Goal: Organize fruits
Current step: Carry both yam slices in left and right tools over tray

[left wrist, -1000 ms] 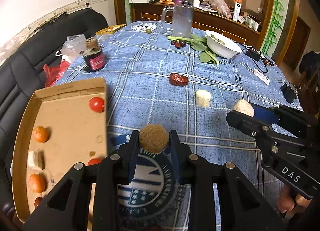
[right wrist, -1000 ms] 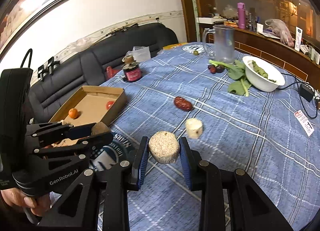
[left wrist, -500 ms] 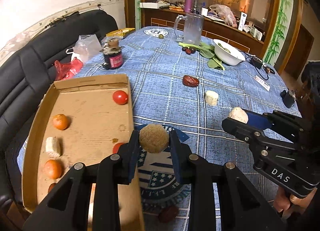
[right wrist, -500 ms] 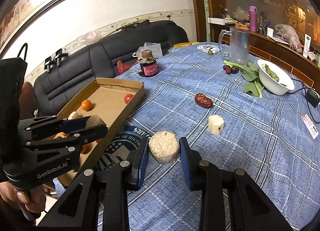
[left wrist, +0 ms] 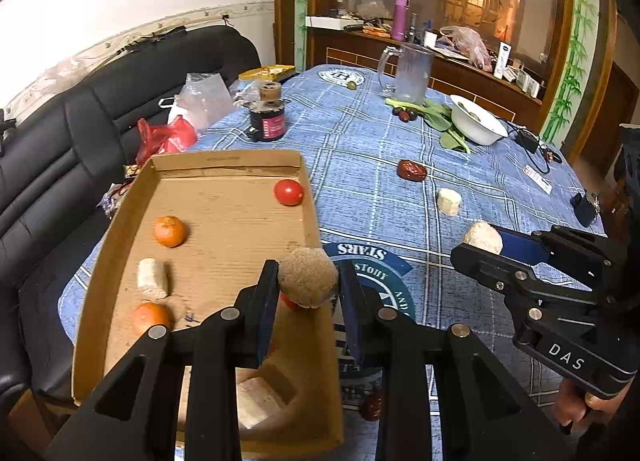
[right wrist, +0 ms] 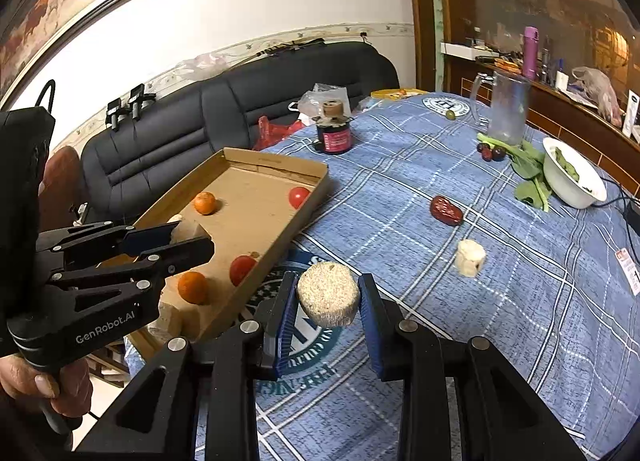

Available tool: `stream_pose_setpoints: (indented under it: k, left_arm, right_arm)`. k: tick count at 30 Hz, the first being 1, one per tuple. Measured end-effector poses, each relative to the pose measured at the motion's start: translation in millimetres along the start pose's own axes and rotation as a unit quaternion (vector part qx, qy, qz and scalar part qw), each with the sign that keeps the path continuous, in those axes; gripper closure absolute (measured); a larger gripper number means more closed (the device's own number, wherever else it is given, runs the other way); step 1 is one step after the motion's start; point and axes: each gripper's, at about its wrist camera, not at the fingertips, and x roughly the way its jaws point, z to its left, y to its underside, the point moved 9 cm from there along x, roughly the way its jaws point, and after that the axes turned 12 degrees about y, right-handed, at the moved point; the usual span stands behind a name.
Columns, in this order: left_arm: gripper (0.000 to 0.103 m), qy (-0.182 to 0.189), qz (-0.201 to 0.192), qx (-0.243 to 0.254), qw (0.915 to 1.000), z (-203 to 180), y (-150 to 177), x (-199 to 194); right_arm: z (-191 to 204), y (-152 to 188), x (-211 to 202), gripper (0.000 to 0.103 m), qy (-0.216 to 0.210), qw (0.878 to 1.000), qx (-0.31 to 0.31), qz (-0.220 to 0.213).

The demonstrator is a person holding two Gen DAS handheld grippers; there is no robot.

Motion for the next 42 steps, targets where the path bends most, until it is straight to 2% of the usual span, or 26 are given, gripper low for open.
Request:
stream_pose_setpoints:
  k: [27, 42]
  left_arm:
    - [0.076, -0.014, -0.008, -0.029, 0.9994, 40.5, 4.2, -9.5]
    - [0.076, 0.000, 0.014, -0.095, 0.9953, 89.0, 5.2, 6.1]
  right_arm:
    - [45.8, -12.3, 12.1, 0.073, -0.022, 0.999, -0.036, 0.003]
    - [73.2, -28.7, 40.8, 0.073, -0.048, 0.998, -0.048, 0.012]
